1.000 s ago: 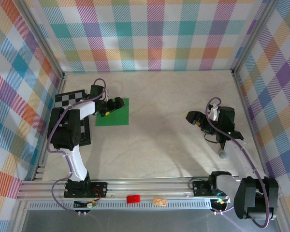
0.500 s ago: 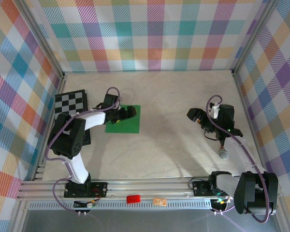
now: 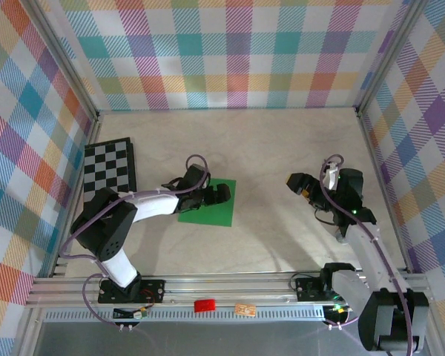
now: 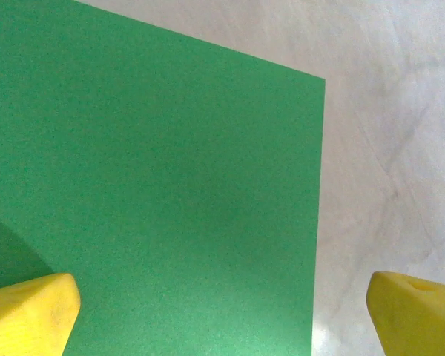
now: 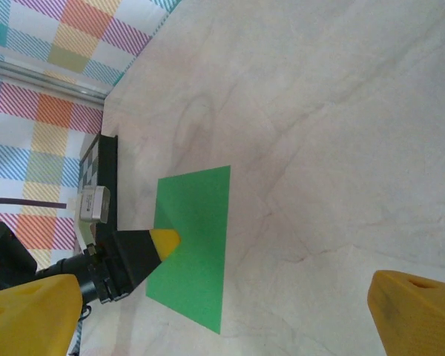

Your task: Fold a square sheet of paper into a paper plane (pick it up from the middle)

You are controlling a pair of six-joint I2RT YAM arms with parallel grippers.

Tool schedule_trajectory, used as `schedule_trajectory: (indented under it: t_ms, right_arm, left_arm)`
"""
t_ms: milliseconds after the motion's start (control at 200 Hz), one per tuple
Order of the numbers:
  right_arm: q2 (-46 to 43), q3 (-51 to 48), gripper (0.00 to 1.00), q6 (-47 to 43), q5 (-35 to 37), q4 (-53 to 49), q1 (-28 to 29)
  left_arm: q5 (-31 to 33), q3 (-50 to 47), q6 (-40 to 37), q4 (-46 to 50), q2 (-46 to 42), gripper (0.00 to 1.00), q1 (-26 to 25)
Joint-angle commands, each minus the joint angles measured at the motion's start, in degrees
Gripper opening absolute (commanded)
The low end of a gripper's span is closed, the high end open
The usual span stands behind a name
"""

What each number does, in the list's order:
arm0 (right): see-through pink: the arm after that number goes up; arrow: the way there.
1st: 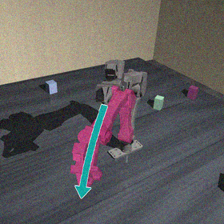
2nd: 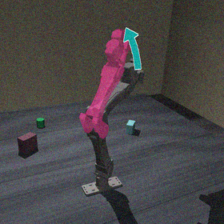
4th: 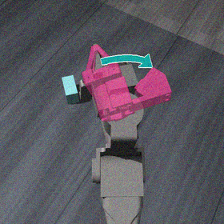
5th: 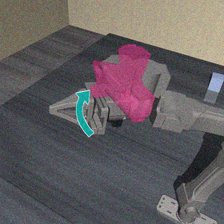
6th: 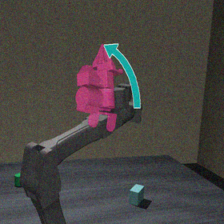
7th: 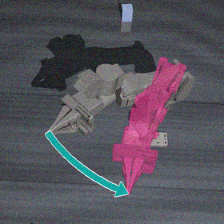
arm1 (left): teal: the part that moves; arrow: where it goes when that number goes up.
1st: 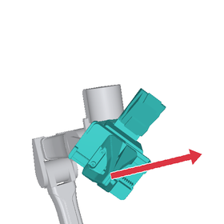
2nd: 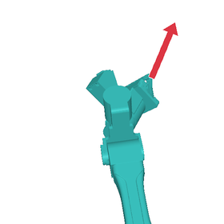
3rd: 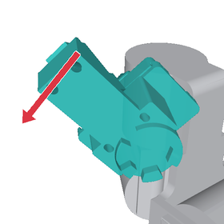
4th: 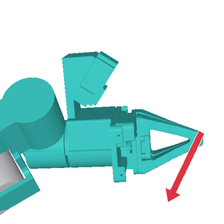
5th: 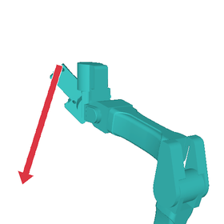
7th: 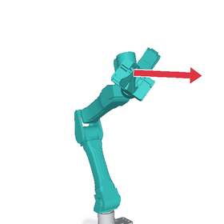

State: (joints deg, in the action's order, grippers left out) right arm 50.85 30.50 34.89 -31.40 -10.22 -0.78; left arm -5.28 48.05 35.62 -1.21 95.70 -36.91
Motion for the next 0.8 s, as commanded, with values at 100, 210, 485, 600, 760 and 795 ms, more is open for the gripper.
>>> schedule_trajectory:
  t_ms: [100,210,485,600,760,795]
  right_arm:
    - [-6.23,-2.2,0.99,-3.49,1.27,-7.12,-0.28]
    - [-7.67,-2.2,0.99,-3.25,1.49,-8.62,-0.29]
    - [-8.23,-2.72,0.99,-3.08,2.02,-10.83,-0.28]
    - [-8.1,-3.21,0.99,-2.6,2.39,-10.53,-0.34]
    - [-7.67,-3.74,0.99,-2.4,3.13,-9.93,-0.28]
    - [-7.52,-3.7,0.99,-2.49,3.25,-9.95,-0.31]
  left_arm:
    - [7.13,-0.58,0.16,7.73,-4.69,1.0,-4.04]
    - [8.07,0.96,-3.39,10.51,-5.6,1.0,-4.05]
    - [8.53,10.16,-12.69,23.92,-0.33,1.0,-4.1]
    - [8.8,13.85,-13.95,28.06,3.09,1.0,-4.29]
    - [6.75,14.15,-12.94,27.36,4.99,1.0,-4.4]
    - [6.39,13.86,-12.28,26.87,5.1,1.0,-4.39]
